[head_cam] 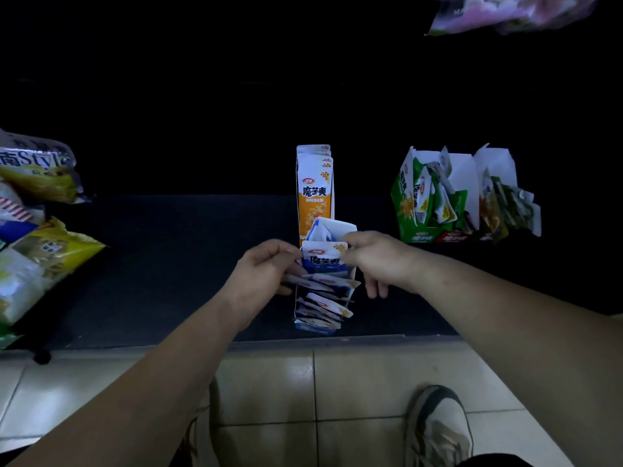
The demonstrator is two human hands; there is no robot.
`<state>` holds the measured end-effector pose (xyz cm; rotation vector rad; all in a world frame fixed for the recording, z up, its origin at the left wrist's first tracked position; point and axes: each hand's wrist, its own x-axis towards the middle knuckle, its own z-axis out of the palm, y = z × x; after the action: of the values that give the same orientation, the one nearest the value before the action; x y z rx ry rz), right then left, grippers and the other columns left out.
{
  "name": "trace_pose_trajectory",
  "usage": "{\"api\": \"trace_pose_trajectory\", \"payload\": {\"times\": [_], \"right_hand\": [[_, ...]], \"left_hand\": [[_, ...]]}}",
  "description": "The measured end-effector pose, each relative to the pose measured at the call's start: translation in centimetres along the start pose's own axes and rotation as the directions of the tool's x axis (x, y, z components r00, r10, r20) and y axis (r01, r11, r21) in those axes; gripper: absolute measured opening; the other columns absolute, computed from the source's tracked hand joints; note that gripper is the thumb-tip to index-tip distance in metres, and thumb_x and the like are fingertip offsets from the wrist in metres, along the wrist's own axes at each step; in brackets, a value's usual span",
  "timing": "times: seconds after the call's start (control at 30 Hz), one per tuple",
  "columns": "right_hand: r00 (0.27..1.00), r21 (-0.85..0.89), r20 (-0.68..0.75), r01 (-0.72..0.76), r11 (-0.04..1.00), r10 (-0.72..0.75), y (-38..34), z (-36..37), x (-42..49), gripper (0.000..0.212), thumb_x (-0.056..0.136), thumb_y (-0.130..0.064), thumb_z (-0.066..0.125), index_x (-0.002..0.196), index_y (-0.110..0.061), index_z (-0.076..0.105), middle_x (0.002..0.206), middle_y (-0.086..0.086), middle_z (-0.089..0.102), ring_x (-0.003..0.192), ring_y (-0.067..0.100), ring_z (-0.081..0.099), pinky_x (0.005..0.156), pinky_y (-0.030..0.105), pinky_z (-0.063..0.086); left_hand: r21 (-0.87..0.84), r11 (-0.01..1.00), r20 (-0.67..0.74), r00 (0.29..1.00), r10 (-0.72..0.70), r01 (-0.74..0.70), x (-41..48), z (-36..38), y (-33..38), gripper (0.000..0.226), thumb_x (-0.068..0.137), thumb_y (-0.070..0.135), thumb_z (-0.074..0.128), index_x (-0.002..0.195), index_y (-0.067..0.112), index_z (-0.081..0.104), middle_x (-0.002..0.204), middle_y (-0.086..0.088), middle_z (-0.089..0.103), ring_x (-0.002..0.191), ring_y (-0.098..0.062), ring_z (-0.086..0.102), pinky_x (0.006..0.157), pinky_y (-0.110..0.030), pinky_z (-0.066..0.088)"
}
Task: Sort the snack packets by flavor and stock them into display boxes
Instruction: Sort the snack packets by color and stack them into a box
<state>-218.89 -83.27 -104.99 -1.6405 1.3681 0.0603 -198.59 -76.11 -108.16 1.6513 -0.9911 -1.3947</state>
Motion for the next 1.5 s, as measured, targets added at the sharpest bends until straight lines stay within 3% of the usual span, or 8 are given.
{"api": "trace_pose_trajectory", "payload": {"times": [0.23, 0.43, 0.6, 0.83, 1.1, 1.27, 1.37, 1.5], "right_hand": [[0.969, 0.035, -0.187, 0.171, 0.985, -0.162, -0.1, 0.2, 0.6, 0.009, 0.1, -0.013, 0.062, 0.093, -0.019, 0.065, 0.091, 0.014, 0.072, 0.041, 0.008, 0.054, 0.041, 0.022, 0.043], [0.982, 0.06, -0.137, 0.139, 0.989, -0.129, -0.6, 0.1, 0.1, 0.015, 0.102, -0.02, 0.06, 0.093, -0.027, 0.07, 0.088, 0.011, 0.072, 0.047, 0.016, 0.06, 0.042, 0.026, 0.042], [0.989, 0.125, -0.133, 0.089, 0.988, -0.072, -0.9, -0.5, -0.4, 0.02, 0.106, -0.018, 0.049, 0.105, -0.016, 0.069, 0.067, -0.002, 0.063, 0.042, 0.017, 0.056, 0.042, 0.027, 0.041], [0.995, 0.136, -0.066, 0.077, 0.988, -0.069, -0.7, -0.9, -0.4, 0.007, 0.096, -0.013, 0.065, 0.098, -0.019, 0.07, 0.095, 0.011, 0.071, 0.049, 0.02, 0.06, 0.044, 0.028, 0.043], [0.992, 0.004, -0.095, 0.081, 0.997, -0.08, 0.3, -1.2, -0.4, 0.006, 0.09, -0.024, 0.078, 0.088, -0.02, 0.079, 0.074, -0.007, 0.063, 0.059, 0.004, 0.054, 0.051, 0.018, 0.041], [0.973, 0.043, -0.205, 0.116, 0.992, -0.105, 0.7, -1.3, -0.2, 0.007, 0.093, -0.021, 0.075, 0.086, -0.019, 0.076, 0.069, -0.006, 0.06, 0.061, 0.008, 0.055, 0.053, 0.021, 0.041], [0.972, 0.074, -0.211, 0.123, 0.99, -0.105, 0.7, -1.3, -0.3, 0.01, 0.088, -0.022, 0.081, 0.081, -0.018, 0.075, 0.066, -0.005, 0.063, 0.058, 0.007, 0.057, 0.048, 0.017, 0.043], [0.943, 0.093, -0.318, 0.131, 0.987, -0.096, 1.2, -1.4, 0.1, 0.011, 0.091, -0.019, 0.078, 0.083, -0.015, 0.07, 0.077, 0.002, 0.069, 0.068, 0.016, 0.065, 0.047, 0.017, 0.045]], "left_hand": [[0.174, 0.984, 0.079, 0.996, -0.045, 0.03, 0.2, 0.3, 0.3, 0.015, 0.094, 0.01, 0.071, 0.101, 0.022, 0.078, 0.1, 0.005, 0.079, 0.098, -0.013, 0.073, 0.075, -0.027, 0.059], [0.193, 0.977, 0.038, 0.996, 0.081, -0.086, 0.4, -0.2, 0.6, 0.012, 0.094, 0.012, 0.073, 0.087, 0.016, 0.082, 0.08, 0.006, 0.079, 0.069, 0.005, 0.067, 0.059, -0.009, 0.047], [0.175, 0.971, -0.084, 0.98, 0.18, -0.164, 0.9, 0.0, 0.7, 0.018, 0.1, 0.018, 0.066, 0.086, 0.021, 0.077, 0.077, 0.007, 0.077, 0.066, 0.001, 0.066, 0.062, -0.017, 0.051], [0.175, 0.957, -0.152, 0.955, 0.256, -0.229, 1.0, 0.3, 0.5, 0.011, 0.098, 0.019, 0.069, 0.09, 0.024, 0.074, 0.087, 0.002, 0.075, 0.08, -0.013, 0.071, 0.076, -0.033, 0.062], [0.255, 0.951, 0.01, 0.984, 0.179, -0.175, 0.2, 1.1, -0.1, 0.018, 0.101, 0.019, 0.063, 0.091, 0.021, 0.077, 0.082, -0.004, 0.073, 0.063, 0.0, 0.058, 0.059, -0.011, 0.046], [0.197, 0.94, 0.049, 0.96, 0.275, -0.279, 0.3, 1.2, 0.0, 0.011, 0.098, 0.017, 0.07, 0.103, 0.023, 0.078, 0.089, -0.008, 0.076, 0.075, -0.014, 0.067, 0.072, -0.034, 0.057], [0.181, 0.936, -0.039, 0.949, 0.314, -0.302, 0.8, 1.5, 0.2, 0.01, 0.095, 0.016, 0.073, 0.095, 0.024, 0.078, 0.086, 0.0, 0.077, 0.079, -0.022, 0.073, 0.075, -0.045, 0.063], [0.225, 0.92, -0.252, 0.893, 0.374, -0.322, 1.7, 1.0, 0.8, 0.011, 0.095, 0.017, 0.073, 0.088, 0.024, 0.077, 0.095, 0.002, 0.074, 0.084, -0.01, 0.071, 0.075, -0.027, 0.06]]}}
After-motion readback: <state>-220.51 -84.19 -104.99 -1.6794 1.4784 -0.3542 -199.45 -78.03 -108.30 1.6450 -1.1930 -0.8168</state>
